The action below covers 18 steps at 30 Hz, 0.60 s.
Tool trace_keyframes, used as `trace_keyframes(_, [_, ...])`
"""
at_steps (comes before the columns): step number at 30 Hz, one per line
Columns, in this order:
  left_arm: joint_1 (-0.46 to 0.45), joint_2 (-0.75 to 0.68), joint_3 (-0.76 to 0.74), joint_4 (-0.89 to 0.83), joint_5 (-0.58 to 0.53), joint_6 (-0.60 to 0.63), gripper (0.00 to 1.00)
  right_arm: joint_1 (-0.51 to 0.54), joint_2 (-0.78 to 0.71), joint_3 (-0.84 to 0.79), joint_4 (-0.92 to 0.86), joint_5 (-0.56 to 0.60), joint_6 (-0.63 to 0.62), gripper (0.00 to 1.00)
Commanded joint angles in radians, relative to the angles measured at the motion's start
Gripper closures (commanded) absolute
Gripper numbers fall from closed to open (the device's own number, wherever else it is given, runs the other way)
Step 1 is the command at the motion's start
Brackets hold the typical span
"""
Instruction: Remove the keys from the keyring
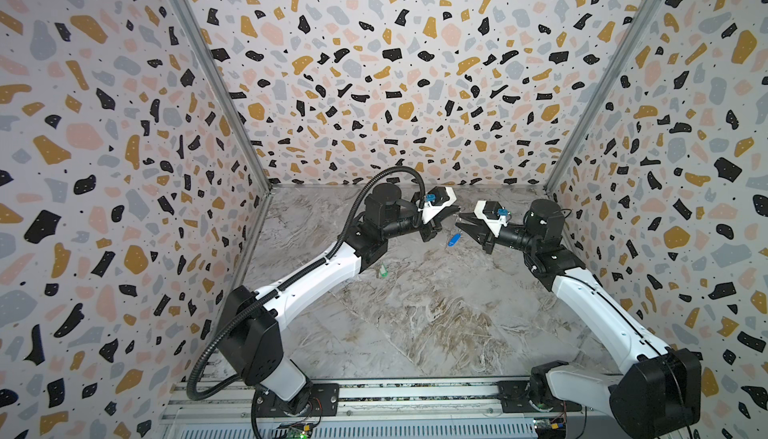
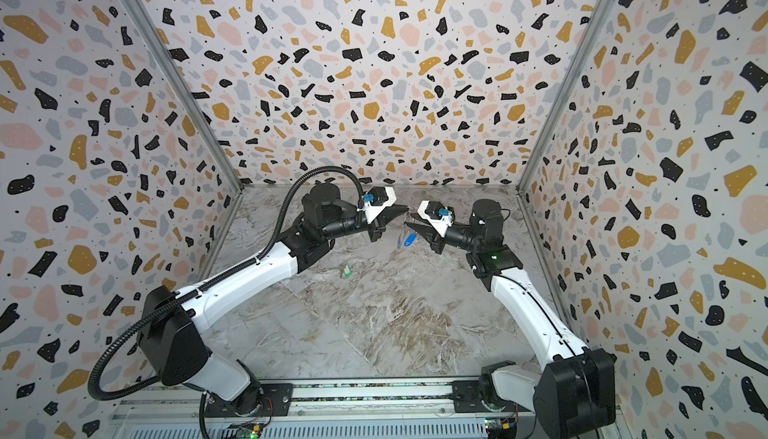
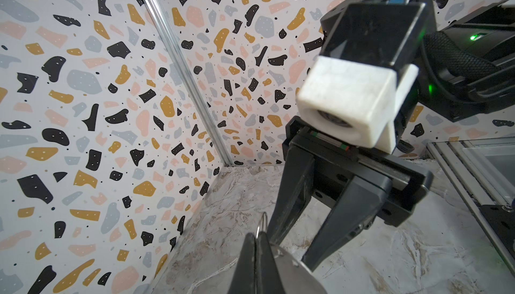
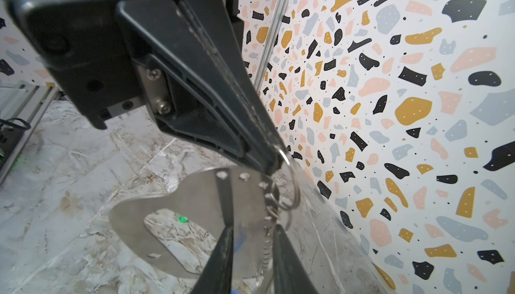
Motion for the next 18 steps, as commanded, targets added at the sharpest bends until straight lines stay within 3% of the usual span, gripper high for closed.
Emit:
trace_keyframes(1, [0.004,-0.031,-0.005,0.078,0.015,-0.015,1.0,0.003,-0.011,-0.003,0.006,-0.014,0.007,0.82])
trace_keyframes(8, [0.03,-0.031,-0.032,0.094,0.005,-0.028,1.0,-0.027,-0.005,-0.097,0.052,-0.009,0.035,0.89])
trace_keyframes(18, [0.051,-0.004,-0.073,0.101,-0.03,-0.043,1.0,-0.108,-0.019,-0.23,0.174,0.023,0.091,0.82])
